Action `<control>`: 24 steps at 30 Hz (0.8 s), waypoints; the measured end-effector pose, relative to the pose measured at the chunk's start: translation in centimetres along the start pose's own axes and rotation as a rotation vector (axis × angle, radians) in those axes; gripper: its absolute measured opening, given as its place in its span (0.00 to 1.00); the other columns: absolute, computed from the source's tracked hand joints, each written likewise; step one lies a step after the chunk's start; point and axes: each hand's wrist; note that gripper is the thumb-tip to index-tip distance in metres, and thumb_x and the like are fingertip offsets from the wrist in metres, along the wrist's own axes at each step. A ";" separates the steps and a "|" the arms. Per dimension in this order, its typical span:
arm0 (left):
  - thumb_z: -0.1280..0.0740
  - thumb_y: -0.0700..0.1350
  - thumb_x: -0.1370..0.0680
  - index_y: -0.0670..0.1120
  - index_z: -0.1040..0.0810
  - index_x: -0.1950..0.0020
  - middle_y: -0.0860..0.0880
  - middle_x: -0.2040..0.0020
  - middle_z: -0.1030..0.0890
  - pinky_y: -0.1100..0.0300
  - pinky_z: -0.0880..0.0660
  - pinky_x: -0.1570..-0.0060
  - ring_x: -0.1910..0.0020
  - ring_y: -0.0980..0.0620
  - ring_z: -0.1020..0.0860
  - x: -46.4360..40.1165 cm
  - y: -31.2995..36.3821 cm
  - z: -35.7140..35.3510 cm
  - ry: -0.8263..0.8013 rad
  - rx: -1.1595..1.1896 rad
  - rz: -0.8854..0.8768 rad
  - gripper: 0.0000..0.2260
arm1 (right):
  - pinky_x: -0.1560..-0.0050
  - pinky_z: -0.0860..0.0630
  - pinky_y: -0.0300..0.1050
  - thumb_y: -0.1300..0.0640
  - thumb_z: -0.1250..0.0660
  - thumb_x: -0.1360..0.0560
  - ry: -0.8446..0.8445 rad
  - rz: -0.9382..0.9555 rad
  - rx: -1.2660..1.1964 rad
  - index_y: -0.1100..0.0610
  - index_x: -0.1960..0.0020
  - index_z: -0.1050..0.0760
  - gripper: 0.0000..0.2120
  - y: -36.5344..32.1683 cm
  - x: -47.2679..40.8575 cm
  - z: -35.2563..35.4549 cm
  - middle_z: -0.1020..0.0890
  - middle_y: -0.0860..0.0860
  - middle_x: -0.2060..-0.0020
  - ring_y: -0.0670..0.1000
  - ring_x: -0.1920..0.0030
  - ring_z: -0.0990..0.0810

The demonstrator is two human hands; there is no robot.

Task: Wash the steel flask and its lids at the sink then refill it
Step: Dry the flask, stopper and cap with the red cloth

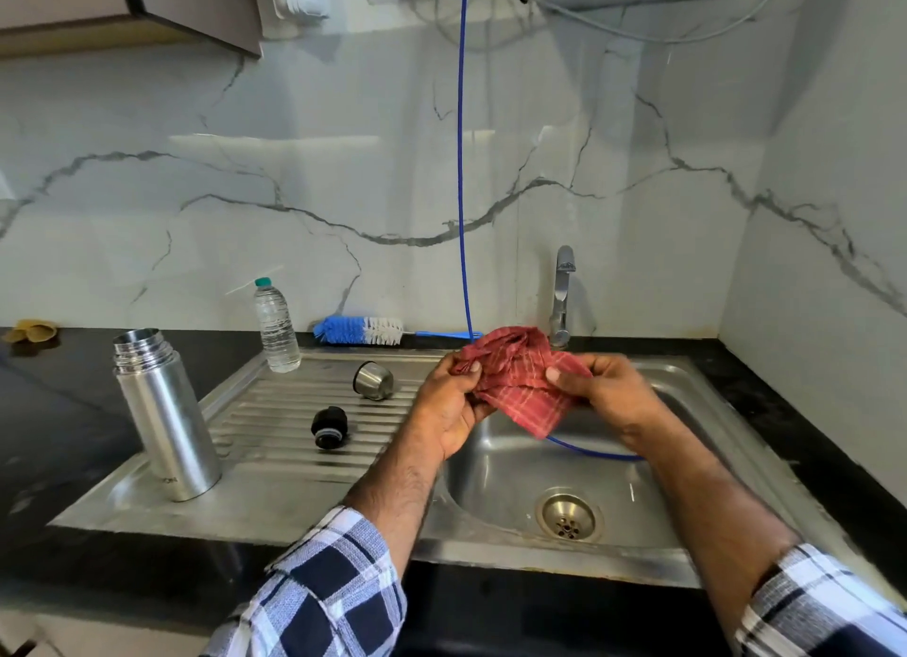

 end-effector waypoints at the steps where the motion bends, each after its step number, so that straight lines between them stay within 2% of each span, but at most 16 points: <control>1: 0.37 0.30 0.17 0.46 0.20 0.39 0.43 0.48 0.14 0.50 0.15 0.60 0.53 0.45 0.14 -0.1 0.1 0.6 -0.011 -0.027 0.015 0.14 | 0.41 0.17 0.57 0.60 0.21 0.29 0.047 0.056 0.024 0.60 0.46 0.13 0.12 -0.4 -0.4 0.2 0.11 0.59 0.52 0.60 0.49 0.12; 3: 0.39 0.26 0.19 0.45 0.20 0.41 0.43 0.47 0.14 0.47 0.15 0.54 0.51 0.44 0.14 -0.2 0.1 1.6 0.006 -0.252 0.040 0.17 | 0.47 0.19 0.50 0.65 0.23 0.26 0.074 0.164 0.137 0.57 0.51 0.13 0.06 -1.7 -0.8 0.7 0.11 0.54 0.58 0.51 0.55 0.12; 4: 0.41 0.25 0.19 0.45 0.19 0.44 0.43 0.47 0.14 0.50 0.16 0.53 0.51 0.45 0.14 -0.3 0.1 2.0 0.053 -0.443 0.019 0.18 | 0.49 0.20 0.45 0.67 0.24 0.25 0.064 0.220 0.261 0.56 0.52 0.13 0.08 -2.6 -1.1 0.9 0.11 0.50 0.60 0.46 0.58 0.13; 6: 0.40 0.27 0.20 0.46 0.18 0.47 0.45 0.45 0.14 0.58 0.19 0.53 0.51 0.48 0.16 -0.5 -0.2 2.6 0.213 -0.830 -0.141 0.17 | 0.52 0.23 0.35 0.67 0.24 0.24 0.038 0.320 0.654 0.52 0.50 0.14 0.10 -4.8 -1.5 0.9 0.13 0.44 0.59 0.38 0.60 0.16; 7: 0.38 0.29 0.20 0.47 0.18 0.45 0.47 0.42 0.14 0.63 0.21 0.52 0.48 0.51 0.16 -0.5 -0.1 2.7 0.261 -0.954 -0.260 0.16 | 0.52 0.24 0.34 0.64 0.25 0.25 0.022 0.361 0.863 0.50 0.47 0.14 0.11 -5.9 -1.6 0.6 0.13 0.43 0.57 0.40 0.58 0.17; 9: 0.29 0.37 0.19 0.49 0.19 0.36 0.51 0.36 0.17 0.71 0.23 0.51 0.44 0.58 0.19 -0.3 -0.2 2.4 0.190 -0.981 -0.443 0.13 | 0.49 0.22 0.41 0.59 0.25 0.25 -0.015 0.358 1.121 0.47 0.44 0.15 0.12 -7.7 -2.0 0.1 0.14 0.44 0.53 0.47 0.53 0.17; 11: 0.24 0.50 0.21 0.54 0.22 0.30 0.56 0.32 0.20 0.66 0.22 0.42 0.38 0.60 0.21 -0.5 -0.6 1.3 0.043 -0.988 -0.512 0.20 | 0.51 0.24 0.41 0.57 0.24 0.24 -0.040 0.298 1.135 0.47 0.45 0.15 0.09 -8.6 -2.3 -0.3 0.14 0.45 0.54 0.48 0.52 0.17; 13: 0.24 0.56 0.22 0.59 0.24 0.28 0.58 0.32 0.19 0.56 0.22 0.35 0.34 0.59 0.22 -0.5 -1.0 -0.2 -0.067 -1.000 -0.489 0.23 | 0.54 0.25 0.41 0.54 0.24 0.22 -0.040 0.273 1.053 0.47 0.48 0.14 0.05 -9.2 -2.4 -0.4 0.14 0.43 0.57 0.46 0.54 0.16; 15: 0.24 0.51 0.20 0.57 0.22 0.29 0.56 0.35 0.16 0.54 0.23 0.32 0.34 0.57 0.20 -0.1 -1.1 -1.6 -0.191 -0.910 -0.432 0.20 | 0.54 0.22 0.43 0.51 0.27 0.20 -0.031 0.254 0.961 0.45 0.50 0.15 0.02 -9.6 -2.2 -0.3 0.14 0.44 0.58 0.46 0.56 0.15; 17: 0.27 0.47 0.18 0.55 0.19 0.33 0.52 0.39 0.13 0.52 0.21 0.32 0.37 0.53 0.16 0.3 -0.9 -2.7 -0.286 -0.758 -0.371 0.14 | 0.53 0.19 0.47 0.51 0.29 0.18 -0.020 0.229 0.912 0.49 0.51 0.15 0.05 -10.1 -1.9 0.0 0.13 0.47 0.59 0.49 0.58 0.14; 20: 0.31 0.52 0.16 0.55 0.14 0.41 0.47 0.46 0.11 0.46 0.17 0.38 0.45 0.45 0.13 0.9 -0.5 -3.6 -0.281 -0.620 -0.296 0.07 | 0.50 0.17 0.50 0.54 0.29 0.17 -0.028 0.174 0.891 0.53 0.47 0.13 0.06 -10.7 -1.1 1.0 0.12 0.50 0.58 0.52 0.57 0.13; 22: 0.31 0.53 0.16 0.55 0.13 0.46 0.47 0.49 0.11 0.47 0.16 0.43 0.51 0.46 0.13 1.0 -0.3 -3.9 -0.259 -0.645 -0.295 0.07 | 0.49 0.17 0.49 0.55 0.30 0.17 -0.016 0.163 0.855 0.53 0.44 0.14 0.07 -11.0 -0.4 1.8 0.12 0.50 0.55 0.52 0.54 0.13; 24: 0.28 0.50 0.17 0.56 0.14 0.47 0.50 0.50 0.11 0.48 0.16 0.44 0.51 0.49 0.13 0.8 -0.4 -4.0 -0.268 -0.763 -0.330 0.03 | 0.51 0.18 0.45 0.57 0.31 0.17 -0.006 0.170 0.812 0.52 0.43 0.15 0.07 -11.0 0.2 2.2 0.12 0.49 0.53 0.51 0.52 0.13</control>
Point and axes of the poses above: each hand's wrist, its own x-axis away from the middle knuckle, its own z-axis out of the back of the hand, y = z × x
